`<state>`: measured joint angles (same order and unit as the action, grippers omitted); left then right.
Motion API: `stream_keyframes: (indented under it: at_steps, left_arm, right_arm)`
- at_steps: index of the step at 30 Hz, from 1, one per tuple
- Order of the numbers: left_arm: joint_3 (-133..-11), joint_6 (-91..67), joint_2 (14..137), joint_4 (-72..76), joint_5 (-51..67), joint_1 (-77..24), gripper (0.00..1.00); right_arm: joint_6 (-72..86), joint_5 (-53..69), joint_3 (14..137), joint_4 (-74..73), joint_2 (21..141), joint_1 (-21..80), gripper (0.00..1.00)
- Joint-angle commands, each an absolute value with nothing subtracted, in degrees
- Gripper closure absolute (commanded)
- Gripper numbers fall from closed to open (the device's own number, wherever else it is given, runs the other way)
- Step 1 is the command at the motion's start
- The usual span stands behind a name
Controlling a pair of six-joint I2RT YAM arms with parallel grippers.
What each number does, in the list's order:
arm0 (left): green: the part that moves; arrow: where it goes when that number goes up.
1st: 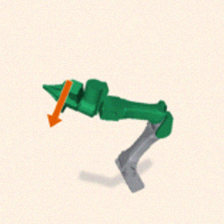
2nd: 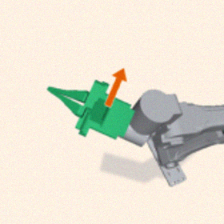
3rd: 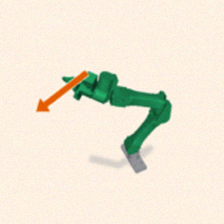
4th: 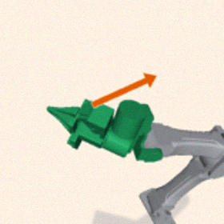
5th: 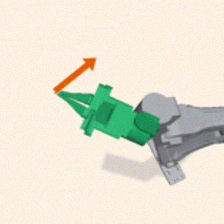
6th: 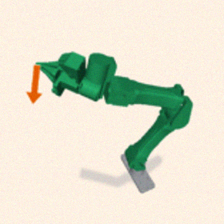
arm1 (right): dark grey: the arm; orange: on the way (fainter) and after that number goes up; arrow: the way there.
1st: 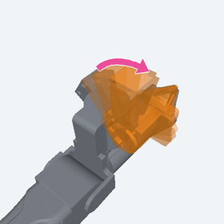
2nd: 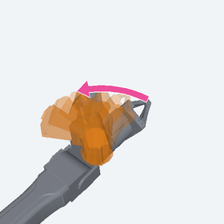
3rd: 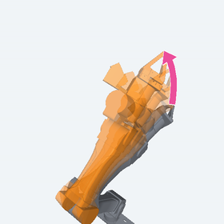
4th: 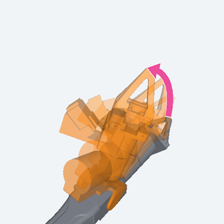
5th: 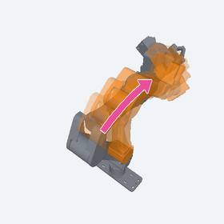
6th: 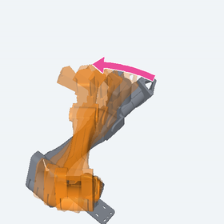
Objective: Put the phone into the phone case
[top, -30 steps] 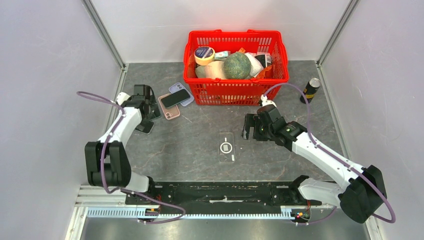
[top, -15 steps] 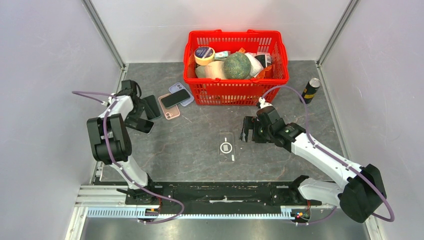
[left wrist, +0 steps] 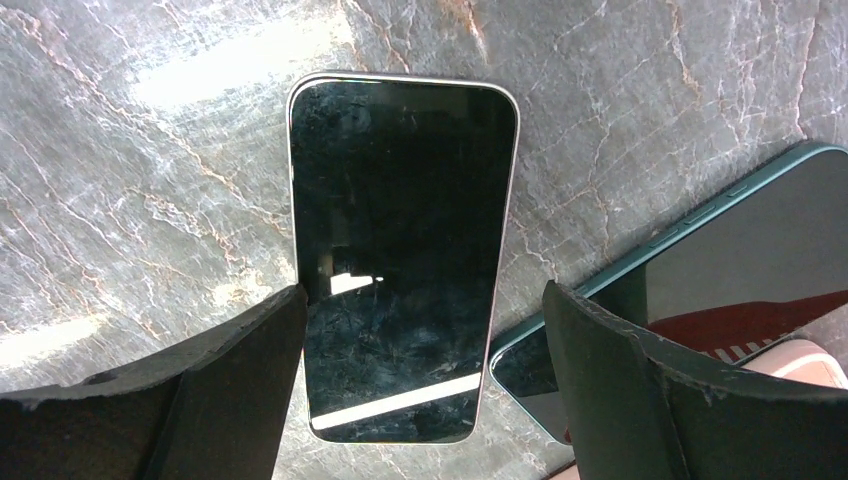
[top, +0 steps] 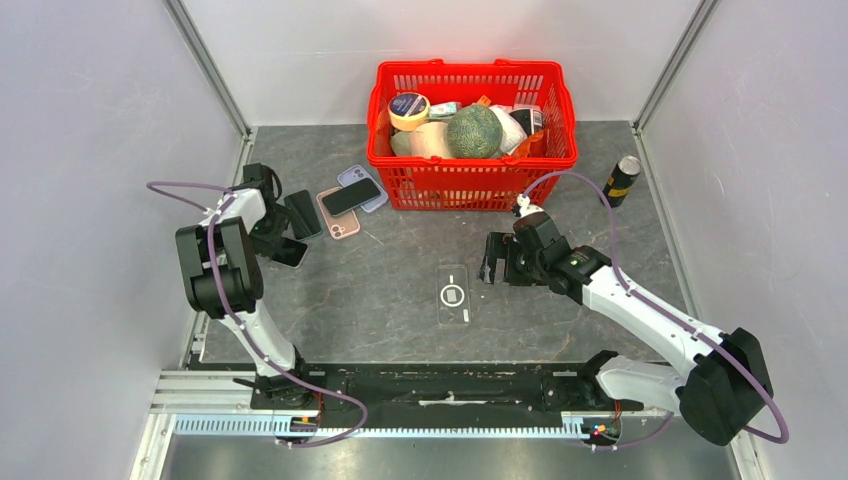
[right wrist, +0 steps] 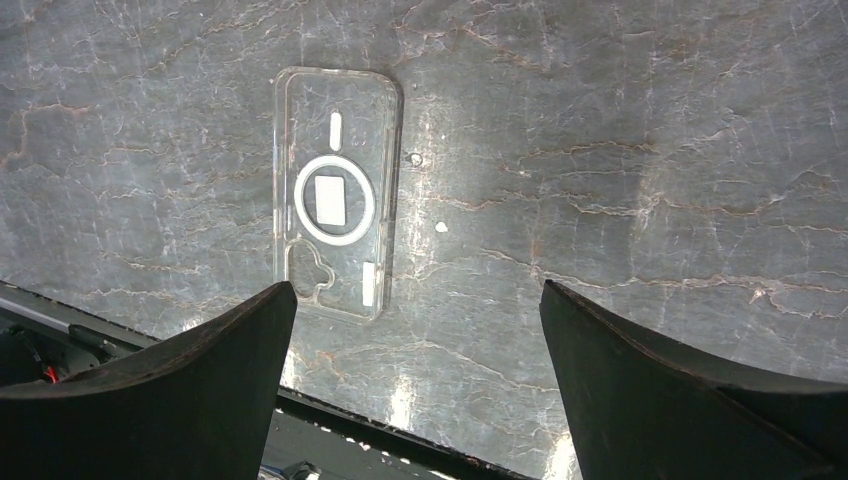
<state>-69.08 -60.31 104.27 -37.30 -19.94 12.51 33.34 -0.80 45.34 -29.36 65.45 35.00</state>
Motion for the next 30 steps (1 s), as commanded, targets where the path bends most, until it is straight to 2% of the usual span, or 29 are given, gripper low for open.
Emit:
stream_keyframes:
  at_steps: [1,26,30]
  left_arm:
    - [-71.76,-59.28,105.78,-39.31,-21.34,13.09,0.07]
    - [-72.16,-59.95,109.77,-42.36,-21.98,13.4,0.07]
    - [-72.44,-59.43,110.97,-42.25,-21.2,13.45,0.11]
  right_arm:
    - [32.52,-0.18,44.82,-27.69,64.34,34.88,0.01]
    - [32.42,-0.18,44.73,-27.76,65.04,34.84,0.01]
    - [32.42,1.41,44.74,-27.7,65.13,34.85,0.01]
